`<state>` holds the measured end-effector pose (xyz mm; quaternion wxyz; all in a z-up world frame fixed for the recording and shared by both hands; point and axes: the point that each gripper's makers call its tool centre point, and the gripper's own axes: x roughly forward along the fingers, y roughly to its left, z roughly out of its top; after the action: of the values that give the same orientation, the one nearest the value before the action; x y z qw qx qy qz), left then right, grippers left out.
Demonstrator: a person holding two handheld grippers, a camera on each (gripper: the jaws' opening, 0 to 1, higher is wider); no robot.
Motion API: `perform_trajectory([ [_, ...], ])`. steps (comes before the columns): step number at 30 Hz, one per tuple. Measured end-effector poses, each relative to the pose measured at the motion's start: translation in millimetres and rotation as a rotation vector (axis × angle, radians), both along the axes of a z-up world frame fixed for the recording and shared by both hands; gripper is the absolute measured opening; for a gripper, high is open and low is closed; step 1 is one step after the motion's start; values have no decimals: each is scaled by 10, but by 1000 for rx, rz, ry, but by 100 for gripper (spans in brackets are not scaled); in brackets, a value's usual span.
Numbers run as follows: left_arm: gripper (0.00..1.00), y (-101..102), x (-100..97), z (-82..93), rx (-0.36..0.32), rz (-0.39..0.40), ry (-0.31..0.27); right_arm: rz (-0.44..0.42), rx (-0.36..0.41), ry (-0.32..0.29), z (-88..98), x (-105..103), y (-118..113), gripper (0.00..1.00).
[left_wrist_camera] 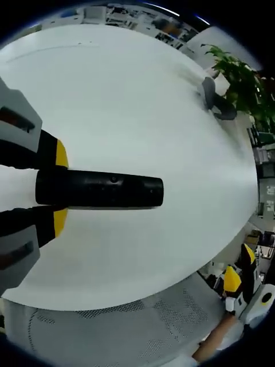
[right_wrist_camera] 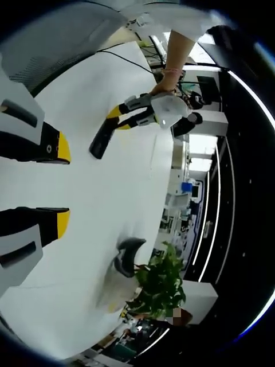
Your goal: Press the specified remote control buttons in sequence, fully releasing each button before pressing the next.
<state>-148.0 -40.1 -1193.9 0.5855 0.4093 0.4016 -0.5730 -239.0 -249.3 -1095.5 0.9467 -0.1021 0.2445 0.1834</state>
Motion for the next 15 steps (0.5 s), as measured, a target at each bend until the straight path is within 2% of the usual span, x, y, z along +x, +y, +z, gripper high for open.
perform_trajectory([
  [15,23,9,-412,-12,-8,3,3,16,-10,13,-25,-10,17,23],
])
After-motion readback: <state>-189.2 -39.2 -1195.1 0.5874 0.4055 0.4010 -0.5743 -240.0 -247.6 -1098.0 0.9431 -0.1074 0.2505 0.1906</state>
